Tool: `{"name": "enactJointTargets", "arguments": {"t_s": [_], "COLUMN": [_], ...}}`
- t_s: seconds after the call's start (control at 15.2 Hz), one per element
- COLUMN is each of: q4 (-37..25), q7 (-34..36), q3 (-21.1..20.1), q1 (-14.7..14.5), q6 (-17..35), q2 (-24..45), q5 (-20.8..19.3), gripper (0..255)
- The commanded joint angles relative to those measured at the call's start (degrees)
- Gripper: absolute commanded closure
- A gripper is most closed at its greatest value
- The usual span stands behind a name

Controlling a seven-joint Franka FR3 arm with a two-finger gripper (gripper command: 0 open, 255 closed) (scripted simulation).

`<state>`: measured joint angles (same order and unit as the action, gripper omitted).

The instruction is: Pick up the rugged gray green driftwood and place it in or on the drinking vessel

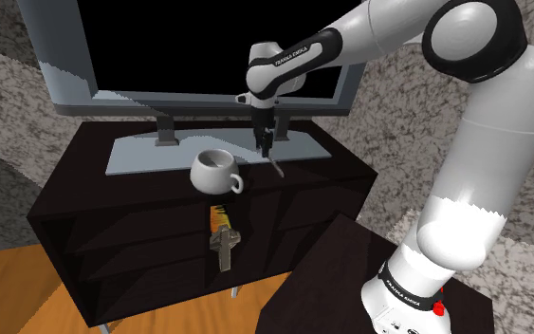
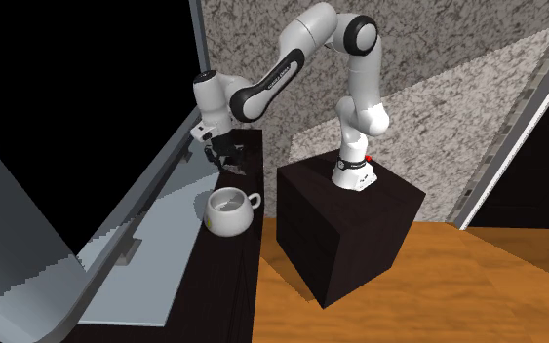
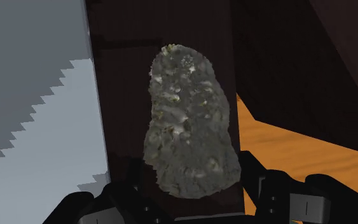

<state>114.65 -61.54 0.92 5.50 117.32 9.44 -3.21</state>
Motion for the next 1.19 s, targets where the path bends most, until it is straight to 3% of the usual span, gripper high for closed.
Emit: {"name": "enactJointTargets", "arguments": {"t_s": [0.0,0.92,1.12], "q4": [-0.71,-6.89,-9.88], "q7": [-0.03,-0.48,3.14], "q3": [-0.03,-0.07,-1.78], "q1": [-0.03,-0.08,-2.13], "q6": [-1.53,-11.04,-12.11], "q2": [-0.79,-4.14,-2.03], "q5": [0.03,0.18,0.46], "gripper": [255,255,255]}}
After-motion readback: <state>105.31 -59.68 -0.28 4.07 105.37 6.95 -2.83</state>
